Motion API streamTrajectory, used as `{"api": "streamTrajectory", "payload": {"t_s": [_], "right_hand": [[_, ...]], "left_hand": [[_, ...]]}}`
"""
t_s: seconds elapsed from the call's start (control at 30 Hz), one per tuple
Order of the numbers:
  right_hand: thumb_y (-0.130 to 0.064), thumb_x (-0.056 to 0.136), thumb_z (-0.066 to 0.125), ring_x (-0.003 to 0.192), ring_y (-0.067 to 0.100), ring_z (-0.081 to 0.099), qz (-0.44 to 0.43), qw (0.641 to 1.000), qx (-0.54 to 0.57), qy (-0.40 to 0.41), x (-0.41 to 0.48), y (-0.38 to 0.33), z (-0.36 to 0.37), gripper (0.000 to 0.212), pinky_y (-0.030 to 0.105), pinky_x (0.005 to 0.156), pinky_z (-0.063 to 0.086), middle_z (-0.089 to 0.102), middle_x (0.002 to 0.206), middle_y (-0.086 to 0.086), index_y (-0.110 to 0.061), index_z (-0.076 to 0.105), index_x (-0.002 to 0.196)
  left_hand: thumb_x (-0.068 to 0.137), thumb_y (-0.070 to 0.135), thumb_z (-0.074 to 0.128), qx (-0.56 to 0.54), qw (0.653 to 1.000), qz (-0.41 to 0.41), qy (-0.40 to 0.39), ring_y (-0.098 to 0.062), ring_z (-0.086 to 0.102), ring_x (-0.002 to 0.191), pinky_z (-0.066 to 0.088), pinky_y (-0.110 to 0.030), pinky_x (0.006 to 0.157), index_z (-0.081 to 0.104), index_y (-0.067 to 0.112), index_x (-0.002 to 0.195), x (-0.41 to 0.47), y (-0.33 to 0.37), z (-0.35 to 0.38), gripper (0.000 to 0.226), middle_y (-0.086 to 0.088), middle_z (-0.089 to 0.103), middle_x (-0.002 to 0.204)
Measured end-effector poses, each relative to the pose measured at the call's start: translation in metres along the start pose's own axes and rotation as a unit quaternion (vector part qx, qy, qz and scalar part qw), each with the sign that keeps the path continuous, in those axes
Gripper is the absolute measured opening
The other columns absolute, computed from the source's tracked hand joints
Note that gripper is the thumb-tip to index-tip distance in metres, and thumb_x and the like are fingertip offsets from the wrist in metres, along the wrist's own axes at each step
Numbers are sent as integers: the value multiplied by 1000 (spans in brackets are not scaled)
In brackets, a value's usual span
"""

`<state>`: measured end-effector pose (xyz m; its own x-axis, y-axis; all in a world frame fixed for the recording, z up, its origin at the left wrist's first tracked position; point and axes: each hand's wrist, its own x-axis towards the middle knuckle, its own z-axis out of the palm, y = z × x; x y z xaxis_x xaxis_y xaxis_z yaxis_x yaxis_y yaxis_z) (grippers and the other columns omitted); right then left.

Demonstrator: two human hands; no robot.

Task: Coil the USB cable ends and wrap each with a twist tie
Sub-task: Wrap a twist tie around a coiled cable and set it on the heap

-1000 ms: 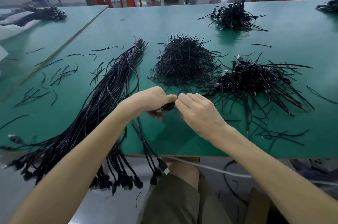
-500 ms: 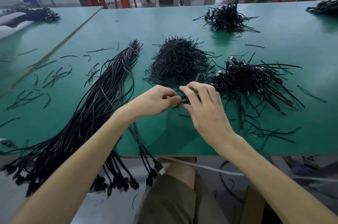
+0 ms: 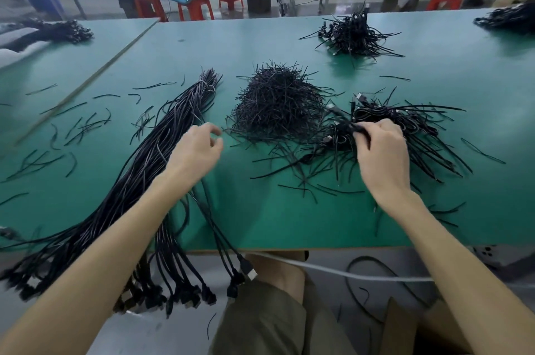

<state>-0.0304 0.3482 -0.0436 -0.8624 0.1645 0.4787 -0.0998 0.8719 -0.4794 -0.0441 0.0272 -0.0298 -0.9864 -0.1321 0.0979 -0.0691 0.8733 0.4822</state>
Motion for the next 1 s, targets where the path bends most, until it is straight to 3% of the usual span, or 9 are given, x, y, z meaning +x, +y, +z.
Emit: {"api": "streamTrajectory", "payload": {"t_s": [0.1,0.2,0.27,0.47,0.83,1.0], "right_hand": [[-24,104,54,121,33,42,89,995,-8,-36,4,13,10,48,42,99,42,48,129,19,-1,46,145],[-22,103,55,121,33,40,94,995,-14,-44,-3,18,21,53,40,94,43,41,134,20,-2,37,148],[-20,102,56,118,32,42,77,996,-22,-35,-7,19,26,53,37,89,43,40,133,20,-1,35,148],[-16,99,59,117,38,42,45,996,-75,-10,-14,16,28,52,46,98,37,41,131,22,0,40,144],[-6,96,57,118,34,38,1,995,-97,-15,-22,0,28,44,47,101,30,39,131,18,-4,46,138],[-5,95,57,116,29,41,-40,995,-91,-28,-28,-17,28,42,45,102,30,41,128,14,-6,49,136]], "left_hand": [[103,26,52,170,984,-42,29,-39,43,122,45,-49,99,51,0,126,2,-18,7,35,-23,44,135],[104,25,49,221,973,-55,32,-43,41,122,42,-50,101,49,-4,120,1,-27,15,33,-29,42,136],[105,23,45,238,969,-39,54,-43,44,119,44,-50,98,50,-4,118,-1,-32,20,31,-29,44,133],[106,26,50,259,962,7,86,-39,53,110,47,-47,91,53,-3,118,-1,-32,23,32,-25,53,121],[103,25,56,308,950,20,48,-37,60,106,47,-43,87,56,-2,117,2,-20,19,30,-21,58,117],[100,9,54,312,949,0,35,-35,62,100,40,-37,76,55,-3,116,5,-16,17,19,-21,58,117]]}}
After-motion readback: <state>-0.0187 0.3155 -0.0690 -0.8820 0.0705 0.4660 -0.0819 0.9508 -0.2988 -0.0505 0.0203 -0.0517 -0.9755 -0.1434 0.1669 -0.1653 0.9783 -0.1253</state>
